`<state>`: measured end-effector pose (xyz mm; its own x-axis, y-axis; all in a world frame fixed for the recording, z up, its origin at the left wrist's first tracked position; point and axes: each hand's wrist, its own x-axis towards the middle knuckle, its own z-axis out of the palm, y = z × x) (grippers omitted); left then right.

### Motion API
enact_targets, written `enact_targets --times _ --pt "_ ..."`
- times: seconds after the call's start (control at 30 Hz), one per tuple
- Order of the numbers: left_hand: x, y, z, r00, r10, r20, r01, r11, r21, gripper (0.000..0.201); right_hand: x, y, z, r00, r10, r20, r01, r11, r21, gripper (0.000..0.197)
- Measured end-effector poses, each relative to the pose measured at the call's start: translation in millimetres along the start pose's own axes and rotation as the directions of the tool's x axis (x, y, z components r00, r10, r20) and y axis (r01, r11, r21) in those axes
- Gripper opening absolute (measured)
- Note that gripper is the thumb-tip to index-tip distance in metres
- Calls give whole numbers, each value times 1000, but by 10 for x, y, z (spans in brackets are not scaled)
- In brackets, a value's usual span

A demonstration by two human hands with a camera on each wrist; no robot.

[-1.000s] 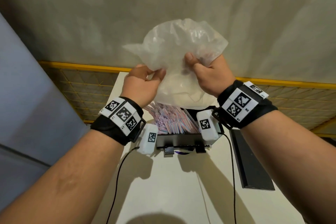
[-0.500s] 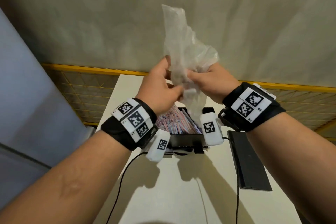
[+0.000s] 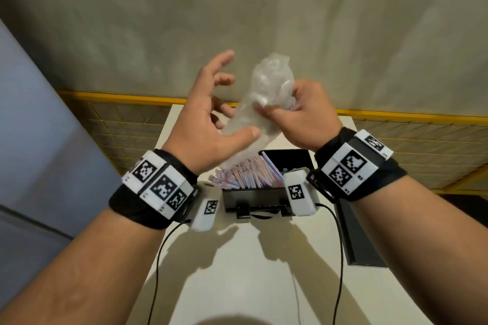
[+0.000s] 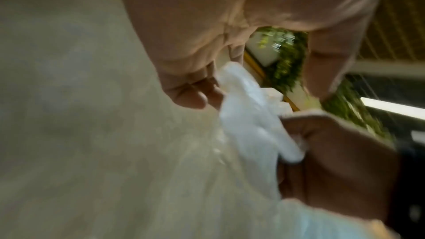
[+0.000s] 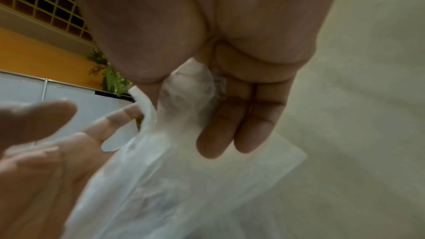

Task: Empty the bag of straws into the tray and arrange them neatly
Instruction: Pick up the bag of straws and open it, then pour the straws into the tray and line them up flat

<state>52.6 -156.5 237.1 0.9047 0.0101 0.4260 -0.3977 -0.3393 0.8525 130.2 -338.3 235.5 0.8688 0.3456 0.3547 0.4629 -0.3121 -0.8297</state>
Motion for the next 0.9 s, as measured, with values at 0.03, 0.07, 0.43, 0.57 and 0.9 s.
enact_targets --times 0.03,0.07,0.43,0.57,0.9 --pt "-29 13 -20 999 37 22 -39 990 133 111 -15 -15 22 1000 11 -22 -10 999 30 27" --pt "-52 26 -21 995 67 73 -82 968 237 121 -28 -39 56 1000 16 -8 -15 997 78 27" --pt "-186 -547 -711 677 -287 -678 505 851 143 34 -204 213 -128 970 216 113 -221 975 30 29" --pt "-470 -1033 -603 564 -586 -582 764 638 97 44 -546 791 -233 841 506 192 -410 827 -385 11" --pt "-1095 -1785 170 396 -895 -206 878 303 372 43 -898 1223 247 810 527 258 -205 666 -717 17"
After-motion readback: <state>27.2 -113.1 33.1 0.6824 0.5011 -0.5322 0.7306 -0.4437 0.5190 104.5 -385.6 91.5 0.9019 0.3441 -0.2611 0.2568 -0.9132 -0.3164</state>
